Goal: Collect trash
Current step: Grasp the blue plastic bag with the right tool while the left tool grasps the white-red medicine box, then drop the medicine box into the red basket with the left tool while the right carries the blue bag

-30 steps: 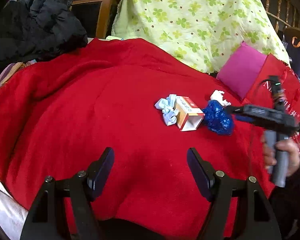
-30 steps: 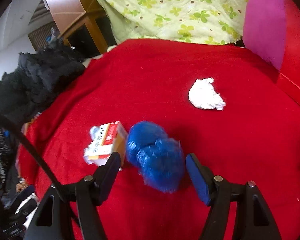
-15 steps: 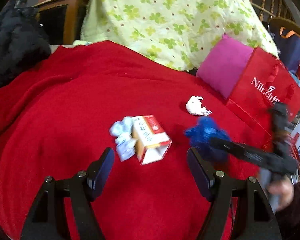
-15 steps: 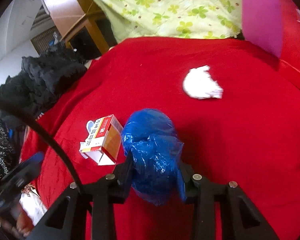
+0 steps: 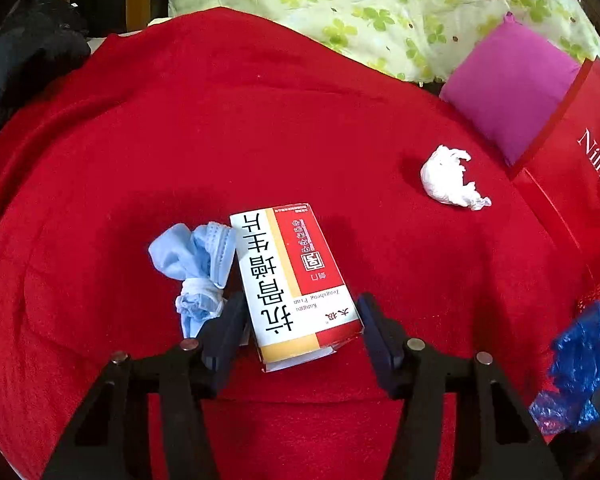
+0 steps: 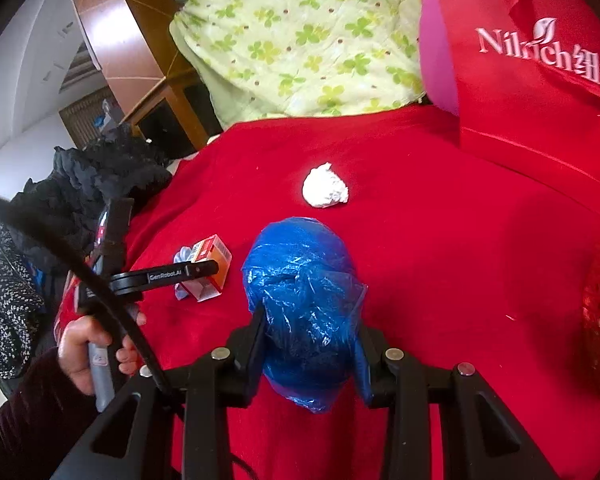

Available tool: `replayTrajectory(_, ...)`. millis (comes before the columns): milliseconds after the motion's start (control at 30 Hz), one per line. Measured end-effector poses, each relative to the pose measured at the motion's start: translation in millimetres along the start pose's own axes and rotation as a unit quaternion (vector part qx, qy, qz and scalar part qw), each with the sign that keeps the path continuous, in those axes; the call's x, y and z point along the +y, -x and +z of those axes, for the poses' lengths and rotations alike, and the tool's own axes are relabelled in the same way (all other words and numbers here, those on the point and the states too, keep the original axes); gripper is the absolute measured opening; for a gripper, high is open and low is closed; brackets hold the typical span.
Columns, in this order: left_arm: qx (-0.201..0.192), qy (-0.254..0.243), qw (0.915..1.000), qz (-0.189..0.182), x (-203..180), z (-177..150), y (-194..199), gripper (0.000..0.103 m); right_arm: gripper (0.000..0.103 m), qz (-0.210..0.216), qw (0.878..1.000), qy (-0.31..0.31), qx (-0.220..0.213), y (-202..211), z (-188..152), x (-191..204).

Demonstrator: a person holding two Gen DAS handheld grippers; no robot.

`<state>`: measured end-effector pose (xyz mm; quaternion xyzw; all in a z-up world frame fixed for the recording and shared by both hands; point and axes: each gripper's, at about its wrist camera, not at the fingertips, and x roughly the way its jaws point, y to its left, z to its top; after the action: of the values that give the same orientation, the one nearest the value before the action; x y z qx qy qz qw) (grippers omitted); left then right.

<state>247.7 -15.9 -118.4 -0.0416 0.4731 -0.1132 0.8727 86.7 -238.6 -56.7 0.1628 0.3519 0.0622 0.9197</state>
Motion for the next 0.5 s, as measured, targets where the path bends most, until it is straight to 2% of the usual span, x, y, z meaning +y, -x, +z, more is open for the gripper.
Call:
replayTrajectory(67, -0.005, 0.003, 1.0, -0.007, -1.0, -3.3, 7.3, 0.057, 0.039, -0.003, 1.0, 0.006, -0.009, 9.3, -3.4, 1.6)
replayTrajectory(233, -0.045, -0.019, 0.9982, -0.035, -21.7, -20.1, 57.6, 0.057, 0.039, 0.004, 0.999, 0.003, -0.036, 35.3, -5.2, 1.1)
replayTrajectory(500, -0.112, -0.08, 0.9873, -0.078, -70.3, -52.4, 141.3, 0.057, 0.039, 0.002, 0.997, -0.02, -0.077, 77.3, -3.7, -1.9)
